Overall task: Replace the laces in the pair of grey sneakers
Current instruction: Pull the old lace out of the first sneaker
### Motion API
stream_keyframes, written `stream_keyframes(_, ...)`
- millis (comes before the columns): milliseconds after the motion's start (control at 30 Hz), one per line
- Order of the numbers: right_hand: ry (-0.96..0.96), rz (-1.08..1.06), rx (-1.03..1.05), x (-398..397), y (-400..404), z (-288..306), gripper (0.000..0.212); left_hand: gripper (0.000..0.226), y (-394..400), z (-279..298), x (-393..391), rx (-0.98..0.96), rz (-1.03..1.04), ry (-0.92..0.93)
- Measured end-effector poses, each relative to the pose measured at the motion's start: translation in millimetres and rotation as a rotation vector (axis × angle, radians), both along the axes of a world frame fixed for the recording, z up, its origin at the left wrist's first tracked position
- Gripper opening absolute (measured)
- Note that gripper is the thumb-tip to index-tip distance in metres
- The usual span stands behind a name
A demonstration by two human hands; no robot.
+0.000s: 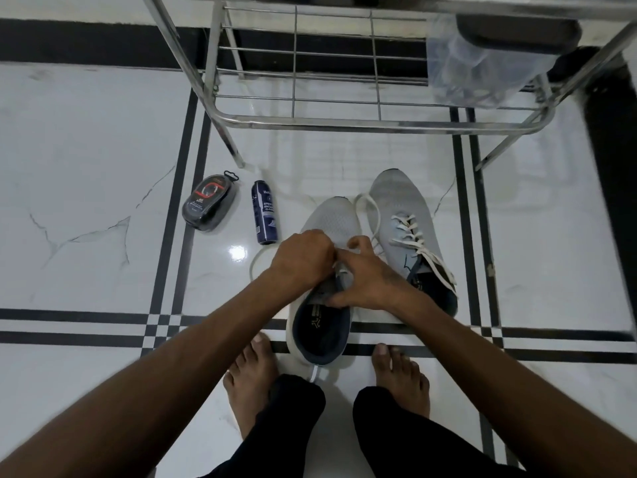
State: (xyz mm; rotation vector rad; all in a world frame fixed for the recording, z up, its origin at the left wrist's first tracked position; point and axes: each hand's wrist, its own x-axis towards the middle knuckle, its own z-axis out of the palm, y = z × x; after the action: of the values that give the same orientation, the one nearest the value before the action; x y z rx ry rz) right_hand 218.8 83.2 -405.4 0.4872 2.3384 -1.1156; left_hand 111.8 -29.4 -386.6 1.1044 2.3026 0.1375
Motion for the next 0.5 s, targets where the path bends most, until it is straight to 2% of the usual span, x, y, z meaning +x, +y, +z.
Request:
stream_keyframes(67,0.004,0.010,0.041,0.7,1.4,-1.0,0.088,0.019,-0.4,-2.2,-3.1,0.045,-0.004,0.047)
stream_keyframes(133,0.000,0.000,0.071,2.9,4.6,-1.7,0.095,0.015,-13.8,-6.9,-10.0,0.157,0.120,0.018)
stream_keyframes(267,-0.001,0.025,0.089,5.9,4.0,-0.7,0.102,0.015,-51.6,-23.9,-13.1,0.351,0.732,-0.334)
stream_keyframes(300,-0.009,0.044,0.085,3.7,1.3,-0.9,0.102,0.014,-54.8,-27.2,-8.6,0.352,0.790,-0.334)
stream_keyframes(367,-0.028,0.058,0.073,-0.6,-4.7,-1.8,0.101,0.008,-51.2,-28.5,1.7,0.372,0.689,-0.123)
stream_keyframes(433,-0.019,0.052,0.060,-2.6,-7.6,-2.0,0.096,0.017,-37.9,-19.7,6.8,0.482,0.431,0.063)
stream_keyframes(500,0.005,0.053,0.059,-1.1,-7.5,-2.9,0.081,0.020,-23.9,-9.1,4.8,0.449,0.161,0.128)
